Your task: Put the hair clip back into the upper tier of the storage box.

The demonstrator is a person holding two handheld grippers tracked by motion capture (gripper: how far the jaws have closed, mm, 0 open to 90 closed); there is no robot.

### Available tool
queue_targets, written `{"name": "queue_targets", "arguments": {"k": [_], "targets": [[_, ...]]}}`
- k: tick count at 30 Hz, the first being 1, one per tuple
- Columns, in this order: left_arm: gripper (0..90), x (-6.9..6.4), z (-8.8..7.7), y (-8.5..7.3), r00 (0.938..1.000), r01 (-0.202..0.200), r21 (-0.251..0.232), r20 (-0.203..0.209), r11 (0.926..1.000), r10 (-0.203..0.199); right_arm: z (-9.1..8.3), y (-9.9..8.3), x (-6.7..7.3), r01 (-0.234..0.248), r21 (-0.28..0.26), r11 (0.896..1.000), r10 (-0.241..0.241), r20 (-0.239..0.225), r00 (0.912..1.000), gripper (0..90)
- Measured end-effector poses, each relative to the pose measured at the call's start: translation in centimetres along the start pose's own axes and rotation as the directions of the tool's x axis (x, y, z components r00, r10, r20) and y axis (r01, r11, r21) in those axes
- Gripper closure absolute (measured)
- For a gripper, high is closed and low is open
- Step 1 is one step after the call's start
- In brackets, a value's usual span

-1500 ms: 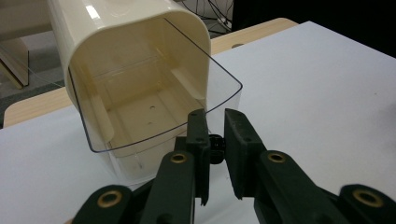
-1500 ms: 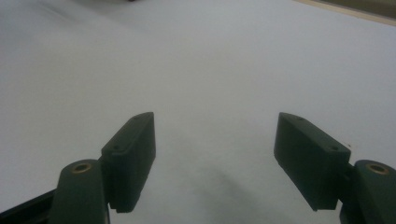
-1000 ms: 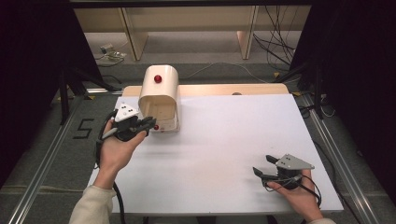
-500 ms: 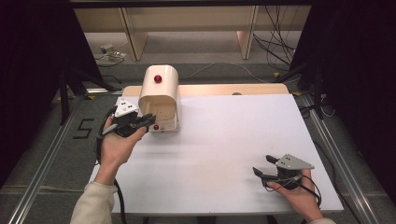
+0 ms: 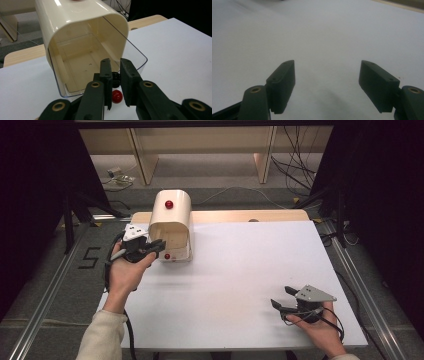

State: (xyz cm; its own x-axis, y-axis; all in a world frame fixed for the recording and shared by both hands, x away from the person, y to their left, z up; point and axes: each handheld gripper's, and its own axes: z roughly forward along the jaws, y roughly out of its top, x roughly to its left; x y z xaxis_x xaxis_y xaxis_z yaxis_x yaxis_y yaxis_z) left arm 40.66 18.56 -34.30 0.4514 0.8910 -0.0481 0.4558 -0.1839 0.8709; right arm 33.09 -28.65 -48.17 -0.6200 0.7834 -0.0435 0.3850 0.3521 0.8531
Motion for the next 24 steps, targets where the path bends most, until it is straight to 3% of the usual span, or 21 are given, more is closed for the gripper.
{"name": "queue_targets", "arguments": {"k": [24], "targets": [[79.9,0.4,1.4,0.4,0.9994,-0.010,-0.001,-0.035,1.0000,0.010,0.0,0.0,0.0,0.000,0.001,1.000,0.000,-0.001,1.0000,30.2]]}}
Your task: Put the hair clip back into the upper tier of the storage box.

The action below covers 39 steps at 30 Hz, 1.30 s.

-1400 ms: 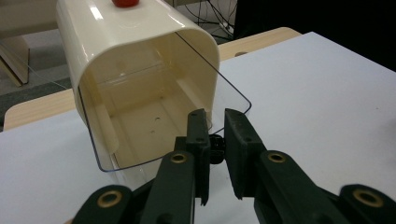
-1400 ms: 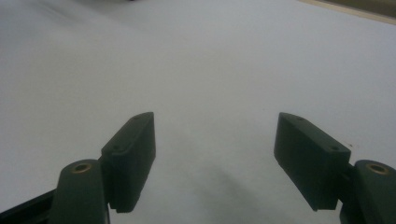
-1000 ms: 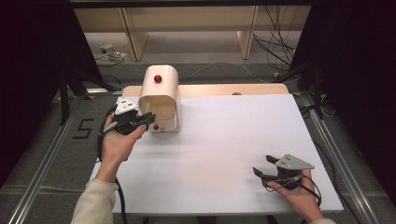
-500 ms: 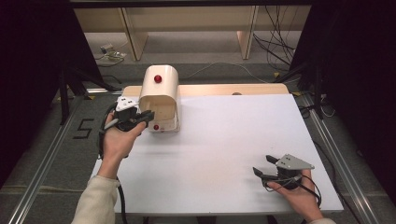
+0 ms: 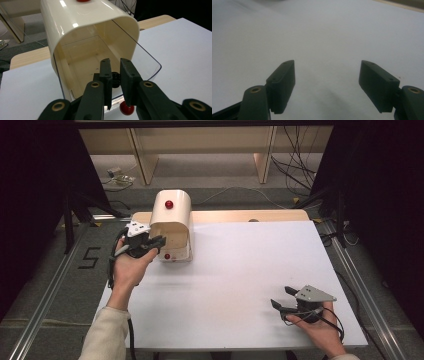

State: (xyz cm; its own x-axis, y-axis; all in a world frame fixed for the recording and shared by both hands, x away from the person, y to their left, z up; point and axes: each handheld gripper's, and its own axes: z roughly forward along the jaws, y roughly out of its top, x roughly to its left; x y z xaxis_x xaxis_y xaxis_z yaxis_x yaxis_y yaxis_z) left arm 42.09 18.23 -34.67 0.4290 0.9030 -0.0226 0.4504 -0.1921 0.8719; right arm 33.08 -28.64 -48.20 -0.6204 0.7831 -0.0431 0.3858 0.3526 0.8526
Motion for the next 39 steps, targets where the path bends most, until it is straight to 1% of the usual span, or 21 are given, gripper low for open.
{"name": "queue_targets", "arguments": {"k": [4,16,27,39], "targets": [[79.9,-0.1,0.2,0.1,0.9998,-0.014,0.003,-0.012,0.9999,0.014,0.0,0.0,0.0,0.000,0.000,1.000,0.000,0.000,1.0000,30.2],[79.7,0.0,0.8,0.1,0.9999,-0.004,0.005,-0.012,1.0000,0.004,0.0,0.0,0.0,0.000,0.000,1.000,0.000,0.000,1.0000,30.1],[79.2,0.1,1.4,0.1,0.9996,-0.007,0.006,-0.028,1.0000,0.007,0.1,-0.1,0.0,-0.002,-0.003,1.000,0.002,-0.004,1.0000,30.0],[79.1,0.2,2.0,0.1,0.9994,-0.010,0.016,-0.034,0.9998,0.010,0.1,-0.1,0.0,-0.002,0.001,1.000,0.002,-0.003,1.0000,30.0]]}}
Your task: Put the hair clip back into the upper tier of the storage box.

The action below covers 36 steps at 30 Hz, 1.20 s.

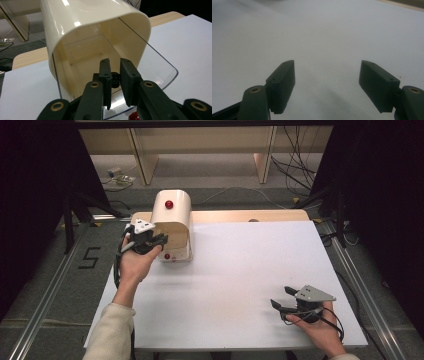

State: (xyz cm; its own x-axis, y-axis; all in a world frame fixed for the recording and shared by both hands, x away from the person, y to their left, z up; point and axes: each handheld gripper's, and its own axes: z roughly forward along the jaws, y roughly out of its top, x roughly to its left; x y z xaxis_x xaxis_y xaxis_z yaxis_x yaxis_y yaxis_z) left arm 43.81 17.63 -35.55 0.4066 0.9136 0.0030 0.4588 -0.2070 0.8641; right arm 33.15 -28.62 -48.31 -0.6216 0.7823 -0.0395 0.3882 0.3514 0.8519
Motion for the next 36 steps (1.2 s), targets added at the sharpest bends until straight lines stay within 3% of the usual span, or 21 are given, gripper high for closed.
{"name": "queue_targets", "arguments": {"k": [36], "targets": [[78.8,-0.1,1.2,-0.3,1.0000,0.005,0.026,0.004,0.9997,-0.005,0.0,0.0,0.0,0.002,0.000,1.000,-0.002,-0.002,1.0000,29.9]]}}
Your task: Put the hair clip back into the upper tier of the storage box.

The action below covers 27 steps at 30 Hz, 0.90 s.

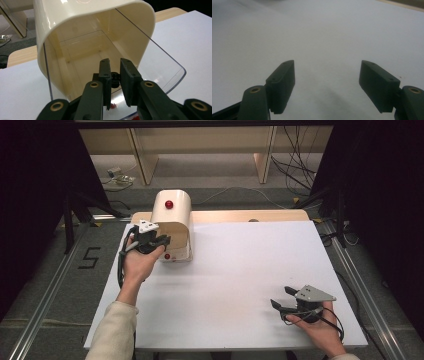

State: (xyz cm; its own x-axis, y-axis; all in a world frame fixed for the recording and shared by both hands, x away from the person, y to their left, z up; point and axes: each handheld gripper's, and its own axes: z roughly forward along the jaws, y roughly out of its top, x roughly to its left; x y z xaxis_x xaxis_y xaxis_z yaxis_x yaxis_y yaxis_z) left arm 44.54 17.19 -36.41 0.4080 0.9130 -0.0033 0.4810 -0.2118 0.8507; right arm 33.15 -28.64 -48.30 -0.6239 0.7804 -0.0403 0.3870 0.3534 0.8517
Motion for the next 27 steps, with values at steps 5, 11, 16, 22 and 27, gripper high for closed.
{"name": "queue_targets", "arguments": {"k": [5,11,16,22,27], "targets": [[78.8,-0.1,0.3,-0.1,1.0000,0.003,0.002,0.005,1.0000,-0.003,0.0,0.0,0.0,-0.001,-0.001,1.000,0.001,0.000,1.0000,29.9],[78.7,-0.2,0.5,0.0,0.9999,0.003,0.009,0.014,1.0000,-0.003,0.0,0.0,0.0,-0.001,0.000,1.000,0.001,0.000,1.0000,29.9],[78.8,-0.4,0.8,0.1,0.9998,0.009,0.011,0.016,0.9999,-0.009,0.0,0.0,0.0,0.001,0.000,1.000,-0.001,0.000,1.0000,29.9],[78.2,-0.6,1.0,0.2,0.9998,0.014,0.015,0.017,0.9998,-0.014,0.0,0.0,0.0,0.001,0.000,1.000,-0.001,-0.001,1.0000,29.9],[77.8,-0.7,1.2,0.2,0.9999,0.006,0.022,0.015,0.9997,-0.006,0.0,0.0,0.0,0.001,0.002,1.000,-0.001,0.002,1.0000,29.8]]}}
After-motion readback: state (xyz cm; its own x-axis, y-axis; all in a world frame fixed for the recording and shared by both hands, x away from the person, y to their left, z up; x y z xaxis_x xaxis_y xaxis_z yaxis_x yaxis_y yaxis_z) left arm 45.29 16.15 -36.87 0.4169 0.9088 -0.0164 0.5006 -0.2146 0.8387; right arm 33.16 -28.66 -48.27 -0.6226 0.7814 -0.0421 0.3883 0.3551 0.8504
